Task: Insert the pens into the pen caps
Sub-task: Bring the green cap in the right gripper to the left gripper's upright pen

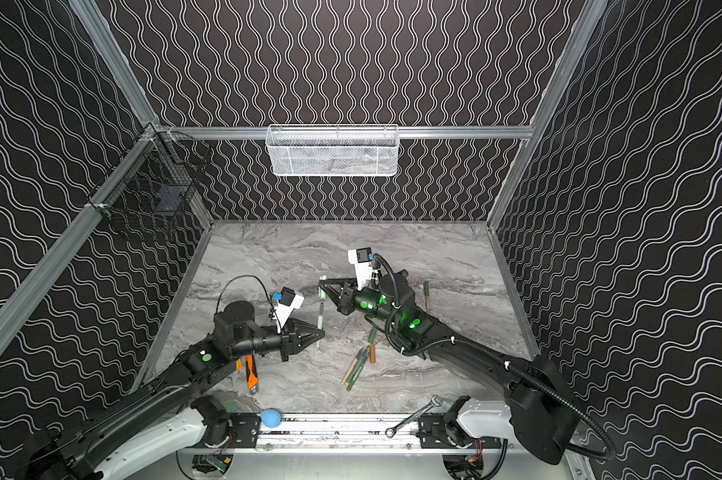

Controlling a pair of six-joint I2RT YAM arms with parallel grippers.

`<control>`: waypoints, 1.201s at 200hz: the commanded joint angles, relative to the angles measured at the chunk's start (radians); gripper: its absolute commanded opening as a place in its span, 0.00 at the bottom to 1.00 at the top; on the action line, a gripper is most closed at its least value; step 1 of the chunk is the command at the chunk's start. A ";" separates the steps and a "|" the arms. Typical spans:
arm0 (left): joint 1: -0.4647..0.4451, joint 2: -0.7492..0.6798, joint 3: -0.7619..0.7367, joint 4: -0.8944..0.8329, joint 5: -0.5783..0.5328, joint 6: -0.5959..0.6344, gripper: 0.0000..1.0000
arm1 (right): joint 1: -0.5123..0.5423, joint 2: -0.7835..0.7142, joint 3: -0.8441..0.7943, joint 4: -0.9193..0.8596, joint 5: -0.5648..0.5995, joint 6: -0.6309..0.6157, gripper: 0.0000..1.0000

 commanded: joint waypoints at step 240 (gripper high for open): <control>-0.003 -0.029 0.001 -0.005 -0.049 0.004 0.00 | 0.053 -0.043 0.044 -0.047 0.010 -0.114 0.05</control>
